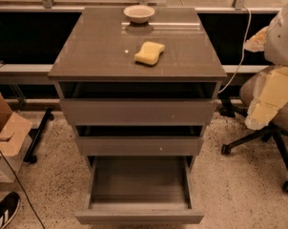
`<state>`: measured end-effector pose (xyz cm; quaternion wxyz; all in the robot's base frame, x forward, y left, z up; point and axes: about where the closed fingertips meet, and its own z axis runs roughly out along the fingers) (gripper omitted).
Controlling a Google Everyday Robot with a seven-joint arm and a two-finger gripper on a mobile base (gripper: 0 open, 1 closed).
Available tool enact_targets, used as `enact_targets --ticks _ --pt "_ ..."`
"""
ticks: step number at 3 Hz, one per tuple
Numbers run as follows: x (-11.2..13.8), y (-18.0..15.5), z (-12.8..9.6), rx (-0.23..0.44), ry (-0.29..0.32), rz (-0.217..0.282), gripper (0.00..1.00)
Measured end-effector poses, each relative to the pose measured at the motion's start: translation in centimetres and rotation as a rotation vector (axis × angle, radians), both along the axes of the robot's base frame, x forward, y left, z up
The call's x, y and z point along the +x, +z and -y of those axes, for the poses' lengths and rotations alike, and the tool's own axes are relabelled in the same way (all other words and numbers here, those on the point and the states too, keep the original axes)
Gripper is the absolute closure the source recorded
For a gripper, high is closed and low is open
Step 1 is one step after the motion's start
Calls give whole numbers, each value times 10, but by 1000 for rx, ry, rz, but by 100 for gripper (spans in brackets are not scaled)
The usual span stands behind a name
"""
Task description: Place sponge into bottom drawer
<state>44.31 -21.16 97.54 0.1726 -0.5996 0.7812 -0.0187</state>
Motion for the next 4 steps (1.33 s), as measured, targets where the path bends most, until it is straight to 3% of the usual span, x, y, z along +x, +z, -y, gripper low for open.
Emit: enact_targets --ticks 1,2,3,4 --pt "16 -2 -17 74 21 18 0" --pt "49 -3 -46 233 66 74 0" --pt "69 -3 -62 318 87 99 0" --pt "109 -12 -80 422 79 90 0"
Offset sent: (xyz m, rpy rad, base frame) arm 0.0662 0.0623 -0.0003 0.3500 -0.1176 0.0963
